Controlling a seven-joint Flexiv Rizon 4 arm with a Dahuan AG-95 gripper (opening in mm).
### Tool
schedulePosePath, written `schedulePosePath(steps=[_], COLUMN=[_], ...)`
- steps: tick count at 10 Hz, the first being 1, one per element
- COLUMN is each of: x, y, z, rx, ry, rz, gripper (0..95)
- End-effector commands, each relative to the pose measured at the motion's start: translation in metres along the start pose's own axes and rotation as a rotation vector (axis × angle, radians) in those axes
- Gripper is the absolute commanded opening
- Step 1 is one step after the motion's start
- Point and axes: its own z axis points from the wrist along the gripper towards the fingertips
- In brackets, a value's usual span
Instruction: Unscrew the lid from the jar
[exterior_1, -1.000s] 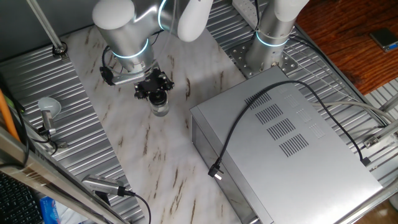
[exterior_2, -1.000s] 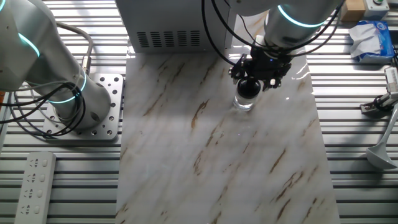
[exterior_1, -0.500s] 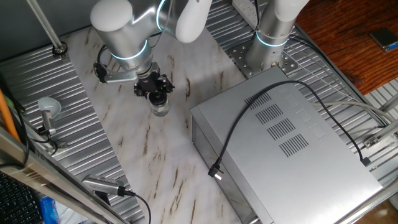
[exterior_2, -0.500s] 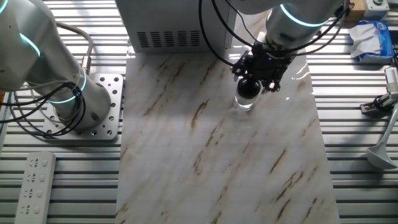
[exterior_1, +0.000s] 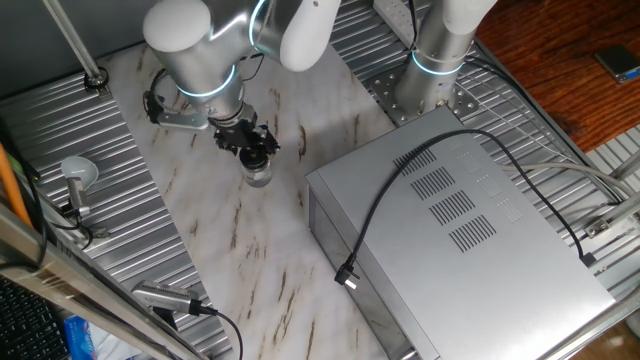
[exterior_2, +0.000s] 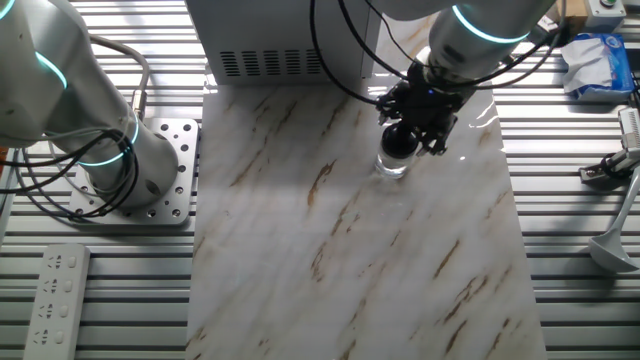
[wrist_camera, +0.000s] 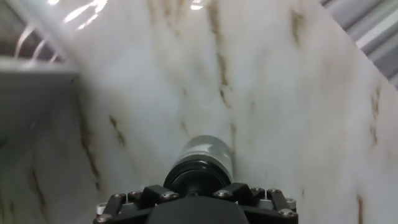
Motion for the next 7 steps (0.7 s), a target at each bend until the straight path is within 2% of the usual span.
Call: schedulePosePath(steps=[1, 4, 5, 7], x=[0.0001, 0.0002, 0.0002, 0.0003], y=[-0.0001, -0.0001, 0.0000, 0.0000], z=[0.0002, 0.0002, 0.0002, 0.0002], rx=[-0.003, -0.011, -0.013, -0.019], ry=[-0.002, -0.007, -0.008, -0.013], rz=[0.203, 0.373, 0.419, 0.501], gripper=[76.0, 76.0, 57.0, 57.0])
